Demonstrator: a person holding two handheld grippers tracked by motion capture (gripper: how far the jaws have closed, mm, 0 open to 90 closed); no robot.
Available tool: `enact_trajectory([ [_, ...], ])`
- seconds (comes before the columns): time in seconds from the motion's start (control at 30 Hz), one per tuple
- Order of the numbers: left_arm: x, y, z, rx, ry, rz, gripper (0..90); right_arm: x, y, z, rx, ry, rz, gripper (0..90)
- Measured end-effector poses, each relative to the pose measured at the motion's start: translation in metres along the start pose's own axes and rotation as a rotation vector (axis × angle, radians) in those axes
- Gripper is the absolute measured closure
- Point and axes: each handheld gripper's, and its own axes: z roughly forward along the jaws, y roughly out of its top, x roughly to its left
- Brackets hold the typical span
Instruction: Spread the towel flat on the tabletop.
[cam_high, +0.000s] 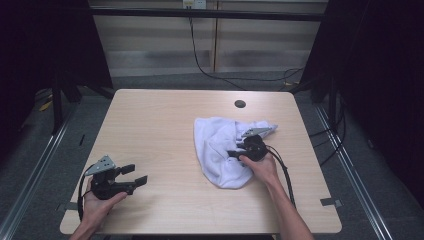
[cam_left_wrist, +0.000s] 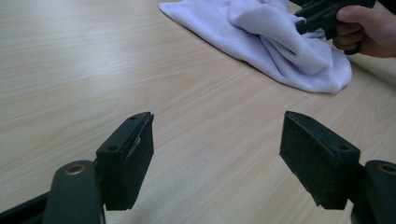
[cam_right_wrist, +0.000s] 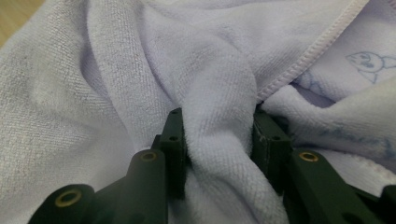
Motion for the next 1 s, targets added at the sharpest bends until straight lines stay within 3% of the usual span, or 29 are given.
enact_trajectory([
  [0.23,-0.001,0.001,-0.001,-0.005,-0.003,0.003,25.9,0.024,-0.011,-0.003,-0.012,0.049,-0.023,62.6],
  [0.63,0.003,0.002,0.007,0.004,-0.004,-0.01,25.8,0.048,-0.019,-0.005,-0.016,0.112,-0.062,62.2],
  [0.83,-0.002,0.002,0.006,0.006,-0.016,0.006,25.9,0.077,-0.03,-0.008,-0.029,0.144,-0.076,61.5],
  [1.0,-0.001,0.003,0.006,0.008,-0.012,0.004,25.9,0.093,-0.034,-0.01,-0.019,0.17,-0.094,60.6],
])
